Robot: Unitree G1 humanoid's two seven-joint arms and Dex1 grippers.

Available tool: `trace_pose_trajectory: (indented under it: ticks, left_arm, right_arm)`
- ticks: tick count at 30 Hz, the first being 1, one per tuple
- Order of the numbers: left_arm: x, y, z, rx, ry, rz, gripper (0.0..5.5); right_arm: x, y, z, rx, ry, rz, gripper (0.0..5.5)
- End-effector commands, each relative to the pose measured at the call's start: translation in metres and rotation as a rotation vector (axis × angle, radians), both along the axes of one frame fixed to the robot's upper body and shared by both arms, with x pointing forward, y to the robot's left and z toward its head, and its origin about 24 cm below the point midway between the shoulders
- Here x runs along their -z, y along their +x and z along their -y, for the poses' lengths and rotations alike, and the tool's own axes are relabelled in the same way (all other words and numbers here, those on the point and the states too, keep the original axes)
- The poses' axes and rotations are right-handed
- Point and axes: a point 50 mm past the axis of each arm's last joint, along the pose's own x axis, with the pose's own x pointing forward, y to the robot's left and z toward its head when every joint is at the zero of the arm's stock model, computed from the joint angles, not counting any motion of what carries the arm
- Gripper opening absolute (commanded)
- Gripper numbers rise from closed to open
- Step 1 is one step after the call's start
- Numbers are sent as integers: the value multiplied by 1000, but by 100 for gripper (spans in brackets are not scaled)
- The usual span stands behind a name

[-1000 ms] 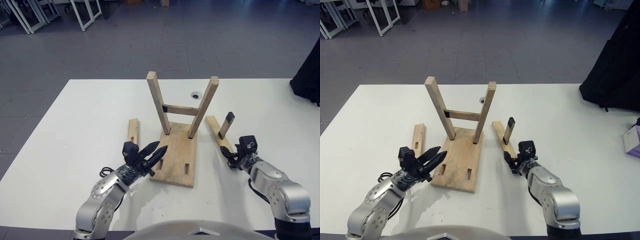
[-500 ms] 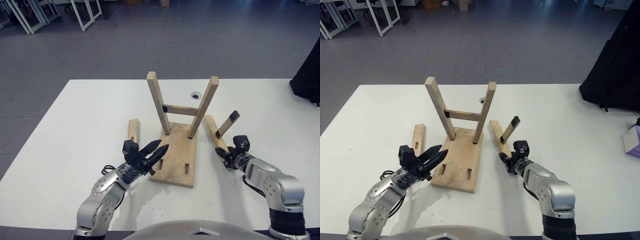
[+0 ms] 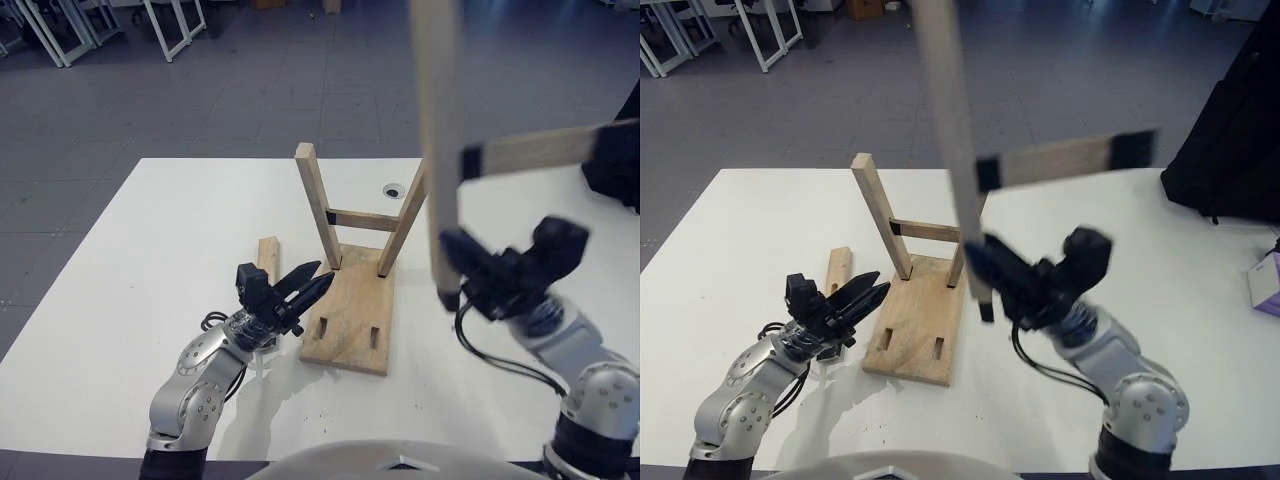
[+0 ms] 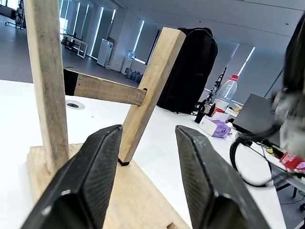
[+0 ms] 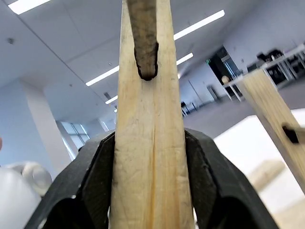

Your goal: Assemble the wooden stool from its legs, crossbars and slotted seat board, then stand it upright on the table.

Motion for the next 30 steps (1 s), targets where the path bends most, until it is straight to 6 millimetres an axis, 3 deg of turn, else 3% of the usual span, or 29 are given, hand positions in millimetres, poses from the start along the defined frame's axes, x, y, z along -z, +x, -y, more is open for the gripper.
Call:
trace_pose_trajectory:
  ticks: [1, 5, 9, 11, 18, 23, 30]
  left_arm:
    - [-11, -9, -5, 123, -126, -35, 204]
    - [-25, -33, 1, 391, -228, -114, 204]
    - [-27, -36, 2, 471, -258, -183, 204]
    - [-31, -31, 6, 472, -293, -191, 204]
    - [-42, -30, 13, 498, -364, -192, 323]
    - [-28, -27, 11, 448, -277, -248, 402]
    - [-26, -21, 5, 394, -286, -240, 406]
  right_arm:
    - [12, -8, 2, -80, -68, 11, 201]
    - [31, -4, -1, -116, -120, 9, 201]
    - [43, -5, -10, -180, -157, 13, 201]
    - [48, -5, -12, -206, -173, 11, 201]
    - [58, 0, -19, -218, -195, 18, 201]
    - [56, -1, -22, -210, -195, 43, 201]
    - [55, -3, -20, -239, -226, 54, 201]
